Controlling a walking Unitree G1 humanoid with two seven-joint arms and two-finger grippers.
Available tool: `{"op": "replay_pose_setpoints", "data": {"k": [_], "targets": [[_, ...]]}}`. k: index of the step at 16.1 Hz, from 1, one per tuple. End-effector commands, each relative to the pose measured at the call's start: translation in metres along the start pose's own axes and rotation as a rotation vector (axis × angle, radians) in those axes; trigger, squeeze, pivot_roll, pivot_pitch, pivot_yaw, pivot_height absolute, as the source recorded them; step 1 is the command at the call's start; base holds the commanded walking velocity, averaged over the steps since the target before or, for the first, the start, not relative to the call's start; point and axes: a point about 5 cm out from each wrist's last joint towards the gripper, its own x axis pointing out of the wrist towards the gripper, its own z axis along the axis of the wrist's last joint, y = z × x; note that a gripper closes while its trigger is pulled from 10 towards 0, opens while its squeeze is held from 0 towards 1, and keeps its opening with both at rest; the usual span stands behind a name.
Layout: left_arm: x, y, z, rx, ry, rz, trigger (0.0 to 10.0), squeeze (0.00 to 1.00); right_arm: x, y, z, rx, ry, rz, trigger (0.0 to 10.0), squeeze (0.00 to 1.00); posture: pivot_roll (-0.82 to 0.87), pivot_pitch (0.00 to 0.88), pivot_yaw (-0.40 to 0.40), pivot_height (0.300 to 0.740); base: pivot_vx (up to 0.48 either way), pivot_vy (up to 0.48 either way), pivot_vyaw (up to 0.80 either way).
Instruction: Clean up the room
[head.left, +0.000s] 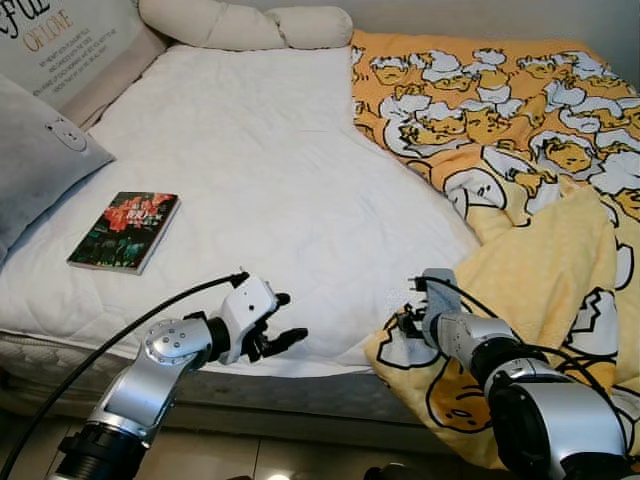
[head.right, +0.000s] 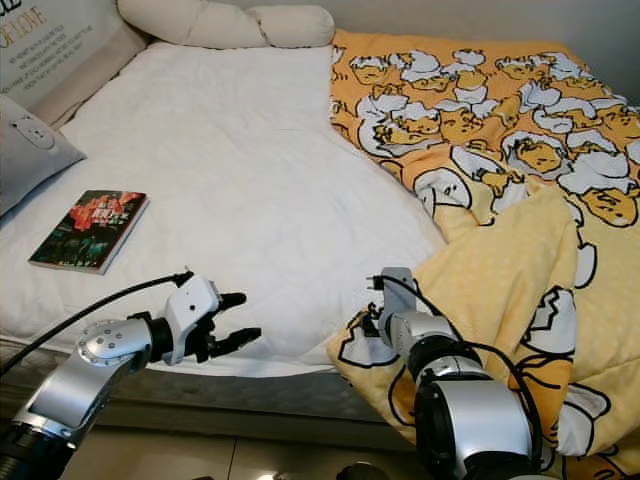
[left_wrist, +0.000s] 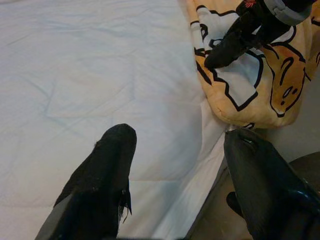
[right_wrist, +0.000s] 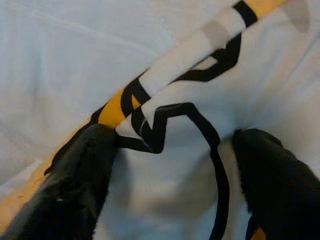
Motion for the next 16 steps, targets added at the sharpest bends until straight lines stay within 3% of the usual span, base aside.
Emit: {"op": "replay_pose_setpoints", "data": {"k": [1, 7, 16], "targets": [[0.000, 0.001, 0.003, 0.023, 0.004, -0.005, 10.0, 0.00, 0.002, 0.001, -0.009, 0.016, 0.039, -0.013, 0.3, 0.00, 0.02, 0.011, 0.022, 0.740, 0.000, 0.000, 0.00], [-0.003, -0.002, 0.000, 0.015, 0.011, -0.003, 10.0, 0.00, 0.003, 0.005, -0.020, 0.060, 0.071, 0.012, 0.0, 0.00, 0.02, 0.015, 0.014, 0.740, 0.000, 0.000, 0.00], [0.000, -0.001, 0.001, 0.018, 0.005, -0.002, 10.0, 0.00, 0.003, 0.002, -0.020, 0.050, 0.045, 0.075, 0.0, 0.00, 0.01, 0.002, 0.013, 0.740, 0.000, 0.000, 0.00]]}}
